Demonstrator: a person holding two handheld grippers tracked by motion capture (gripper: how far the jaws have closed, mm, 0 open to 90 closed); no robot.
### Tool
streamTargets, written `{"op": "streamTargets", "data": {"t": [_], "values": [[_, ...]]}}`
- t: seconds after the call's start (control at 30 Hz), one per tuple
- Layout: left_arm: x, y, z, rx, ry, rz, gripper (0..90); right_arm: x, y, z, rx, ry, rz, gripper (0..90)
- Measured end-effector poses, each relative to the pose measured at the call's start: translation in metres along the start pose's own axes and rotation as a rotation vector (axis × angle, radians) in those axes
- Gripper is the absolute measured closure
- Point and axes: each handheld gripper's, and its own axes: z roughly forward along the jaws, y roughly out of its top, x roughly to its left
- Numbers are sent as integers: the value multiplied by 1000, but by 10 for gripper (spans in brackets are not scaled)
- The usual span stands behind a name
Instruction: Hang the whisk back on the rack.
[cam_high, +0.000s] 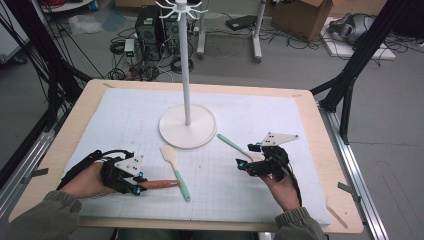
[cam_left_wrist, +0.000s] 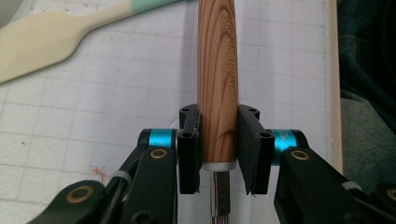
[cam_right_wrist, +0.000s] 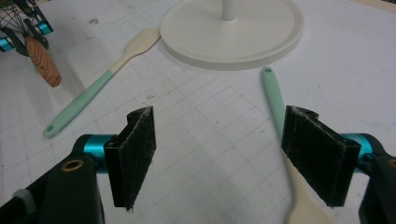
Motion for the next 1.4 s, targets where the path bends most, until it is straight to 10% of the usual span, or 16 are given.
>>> {"op": "streamTargets", "data": {"t": [1.03,1.4], "values": [[-1,2,16,71,49,-18,710,0,0,-1,-10,0,-3,254],[-4,10,-1,11,72,-23,710,1,1,0,-8,6,-7,254]]}}
